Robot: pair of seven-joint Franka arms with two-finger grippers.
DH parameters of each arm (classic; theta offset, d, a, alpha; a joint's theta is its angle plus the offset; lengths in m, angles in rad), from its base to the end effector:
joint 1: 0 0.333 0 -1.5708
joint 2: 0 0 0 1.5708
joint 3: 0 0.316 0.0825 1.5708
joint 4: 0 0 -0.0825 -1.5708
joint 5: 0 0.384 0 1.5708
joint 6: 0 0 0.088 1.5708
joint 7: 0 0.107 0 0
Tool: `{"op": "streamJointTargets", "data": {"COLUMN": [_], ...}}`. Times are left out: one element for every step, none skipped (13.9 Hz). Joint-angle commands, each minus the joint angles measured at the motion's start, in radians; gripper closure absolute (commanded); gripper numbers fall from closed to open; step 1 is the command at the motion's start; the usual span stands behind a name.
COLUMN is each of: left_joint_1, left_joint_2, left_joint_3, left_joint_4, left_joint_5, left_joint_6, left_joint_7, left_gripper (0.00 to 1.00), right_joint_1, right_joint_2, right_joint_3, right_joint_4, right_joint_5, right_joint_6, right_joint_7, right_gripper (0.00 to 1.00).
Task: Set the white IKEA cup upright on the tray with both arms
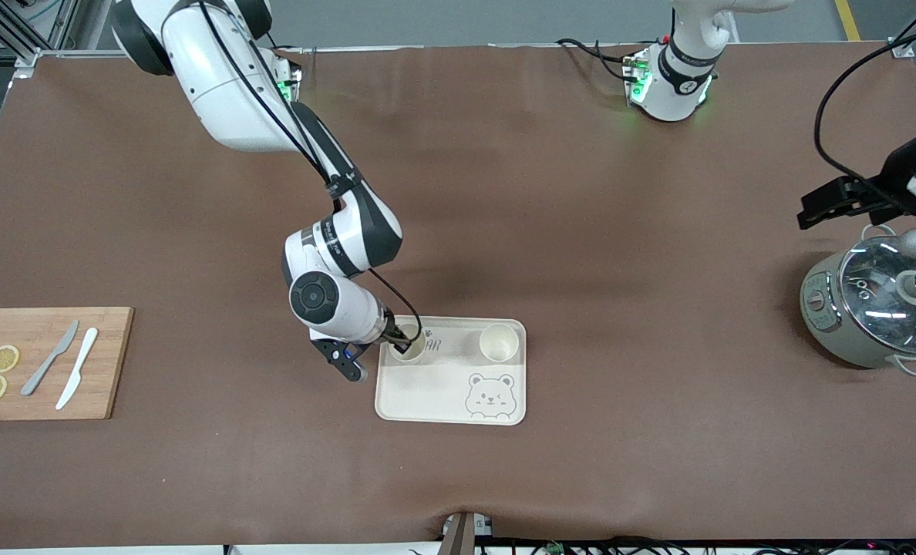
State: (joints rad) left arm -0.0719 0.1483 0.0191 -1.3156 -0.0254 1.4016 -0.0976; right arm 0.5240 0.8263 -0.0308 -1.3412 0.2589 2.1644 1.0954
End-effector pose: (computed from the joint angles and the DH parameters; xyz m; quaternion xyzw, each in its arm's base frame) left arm 0.5814 -0.0348 0.6441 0.9992 0.0206 -0.0319 0.0088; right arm 0.6452 0.3640 0.2327 -0.9284 0.3589 0.0690 0.0663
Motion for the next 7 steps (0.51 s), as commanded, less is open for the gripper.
{"op": "streamJointTargets", "data": {"left_joint_1": [0.007,0.007,0.009,0.011,0.044,0.093,0.101], "left_joint_2": [-0.166,-0.205,-0.222,-0.223,-0.226,-0.231,-0.236], "left_joint_3": [-0.011,-0.011,-0.014,-0.024,-0.065,-0.112,-0.120], "left_joint_4": [-0.228,-0.282,-0.303,-0.303,-0.303,-0.300,-0.300], "left_joint_5": [0.009,0.012,0.013,0.015,0.016,0.016,0.016], "left_joint_6": [0.083,0.100,0.102,0.099,0.096,0.096,0.096], "left_joint_7": [0.021,0.019,0.019,0.010,0.007,0.009,0.010], "left_gripper": [0.00,0.00,0.00,0.00,0.00,0.00,0.00], "right_joint_1": [0.005,0.005,0.010,0.017,0.014,0.005,0.004], "right_joint_2": [0.027,0.027,0.025,0.024,0.021,0.014,0.001], "right_joint_3": [-0.009,-0.009,-0.009,-0.009,-0.011,-0.009,-0.009], "right_joint_4": [0.039,0.039,0.039,0.042,0.043,0.048,0.059], "right_joint_5": [0.019,0.019,0.017,0.014,0.014,0.016,0.014], "right_joint_6": [-0.008,-0.008,-0.008,-0.009,-0.017,-0.023,-0.046], "right_joint_7": [0.009,0.009,-0.003,-0.006,-0.008,-0.009,-0.018], "right_gripper": [0.60,0.02,0.00,0.00,0.00,0.00,0.00]}}
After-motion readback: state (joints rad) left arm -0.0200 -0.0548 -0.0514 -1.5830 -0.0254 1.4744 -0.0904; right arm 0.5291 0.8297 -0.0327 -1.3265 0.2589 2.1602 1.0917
